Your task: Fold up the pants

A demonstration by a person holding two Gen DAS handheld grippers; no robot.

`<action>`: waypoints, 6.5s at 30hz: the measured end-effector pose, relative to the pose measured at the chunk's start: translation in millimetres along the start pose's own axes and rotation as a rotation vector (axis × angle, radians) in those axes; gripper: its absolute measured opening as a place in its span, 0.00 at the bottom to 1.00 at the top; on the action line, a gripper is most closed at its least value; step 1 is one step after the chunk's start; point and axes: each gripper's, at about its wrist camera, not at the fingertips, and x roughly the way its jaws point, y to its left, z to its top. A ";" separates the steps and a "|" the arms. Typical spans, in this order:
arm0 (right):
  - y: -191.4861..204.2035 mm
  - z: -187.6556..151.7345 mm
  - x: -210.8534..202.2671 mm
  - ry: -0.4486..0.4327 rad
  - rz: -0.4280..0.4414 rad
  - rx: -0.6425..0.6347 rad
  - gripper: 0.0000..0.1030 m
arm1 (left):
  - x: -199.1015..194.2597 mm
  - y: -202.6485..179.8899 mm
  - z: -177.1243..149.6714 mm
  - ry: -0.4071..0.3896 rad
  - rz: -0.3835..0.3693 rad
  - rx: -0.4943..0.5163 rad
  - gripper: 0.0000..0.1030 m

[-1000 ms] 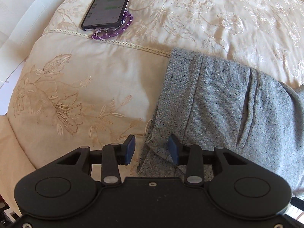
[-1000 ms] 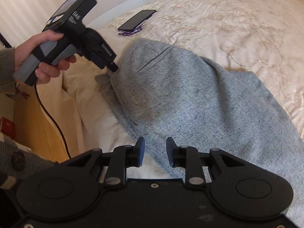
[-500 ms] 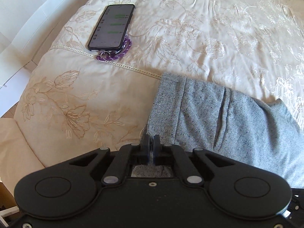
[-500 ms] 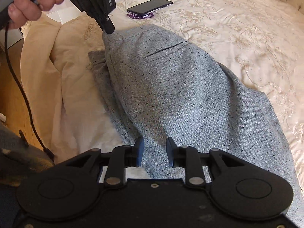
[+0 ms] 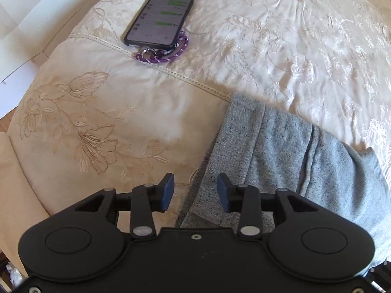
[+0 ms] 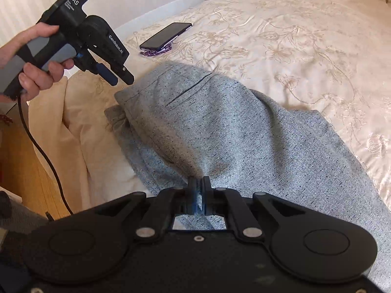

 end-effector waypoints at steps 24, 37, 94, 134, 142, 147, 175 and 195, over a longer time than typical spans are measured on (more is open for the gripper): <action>8.5 -22.3 25.4 0.167 0.085 -0.023 0.13 | -27.5 -4.5 -44.2 -0.011 0.259 0.037 0.04; -115.4 7.0 -47.1 -0.069 -0.132 0.282 0.22 | -36.7 -224.5 -20.8 -0.298 0.012 0.476 0.28; -227.2 85.6 98.9 0.090 0.118 0.698 0.03 | 54.7 -171.1 -104.2 -0.008 -0.016 0.383 0.27; -260.9 -233.4 -174.6 -0.128 -0.426 0.756 0.26 | -24.7 -332.7 -193.2 -0.315 0.143 0.634 0.41; -338.1 -328.5 -175.3 0.063 -0.515 0.774 0.21 | 42.8 -394.0 -249.4 -0.133 0.185 0.662 0.43; -333.4 -369.3 -215.6 -0.005 -0.446 0.764 0.26 | 23.9 -404.9 -260.7 -0.186 0.242 0.665 0.42; -524.2 -421.0 -231.1 -0.143 -0.038 0.952 0.28 | -8.1 -518.5 -250.6 -0.159 0.049 0.622 0.43; -489.9 -395.9 -283.8 -0.250 -0.133 0.937 0.13 | 37.9 -579.5 -185.7 -0.155 0.032 0.547 0.42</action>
